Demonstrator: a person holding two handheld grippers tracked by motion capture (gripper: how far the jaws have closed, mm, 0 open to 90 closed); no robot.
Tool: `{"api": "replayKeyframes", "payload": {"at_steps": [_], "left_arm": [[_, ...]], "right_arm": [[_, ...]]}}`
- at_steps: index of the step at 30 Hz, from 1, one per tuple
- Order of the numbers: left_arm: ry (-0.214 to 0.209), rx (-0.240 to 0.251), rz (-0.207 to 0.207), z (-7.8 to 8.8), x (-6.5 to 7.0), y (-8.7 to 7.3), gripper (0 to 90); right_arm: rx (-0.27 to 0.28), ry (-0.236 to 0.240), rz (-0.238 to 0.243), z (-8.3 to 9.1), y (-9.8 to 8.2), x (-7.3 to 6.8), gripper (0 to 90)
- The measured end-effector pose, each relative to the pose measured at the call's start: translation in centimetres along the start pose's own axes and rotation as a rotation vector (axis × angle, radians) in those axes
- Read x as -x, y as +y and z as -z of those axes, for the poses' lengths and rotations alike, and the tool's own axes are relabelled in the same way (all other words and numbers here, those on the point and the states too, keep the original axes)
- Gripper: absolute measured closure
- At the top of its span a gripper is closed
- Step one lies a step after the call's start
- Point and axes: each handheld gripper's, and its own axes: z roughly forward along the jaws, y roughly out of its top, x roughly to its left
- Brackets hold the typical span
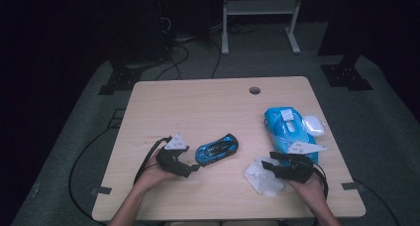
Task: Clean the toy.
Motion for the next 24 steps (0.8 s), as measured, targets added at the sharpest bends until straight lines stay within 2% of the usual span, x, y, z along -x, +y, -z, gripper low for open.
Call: {"api": "replayKeyframes", "payload": {"at_steps": [7, 12, 18, 20, 24], "left_arm": [[0.016, 0.004, 0.024, 0.7, -0.2, -1.4, 14.6], [0.030, 0.002, 0.026, 1.2, -0.3, -2.1, 14.5], [0.035, 0.002, 0.048, 1.2, -0.2, -3.3, 13.3], [0.035, -0.005, 0.041, 1.2, -0.2, -3.4, 13.3], [0.043, 0.014, 0.041, 1.7, -0.1, -3.6, 13.3]], "right_arm": [[0.003, -0.001, -0.003, 0.1, 0.0, 0.1, 44.7], [0.002, -0.002, -0.001, 0.1, 0.0, 0.1, 44.7], [0.000, 0.003, 0.001, 0.1, -0.1, -0.1, 44.7], [0.001, 0.004, 0.008, 0.1, -0.1, -0.2, 44.7], [0.002, 0.007, 0.020, 0.2, 0.0, -0.4, 44.8]]}}
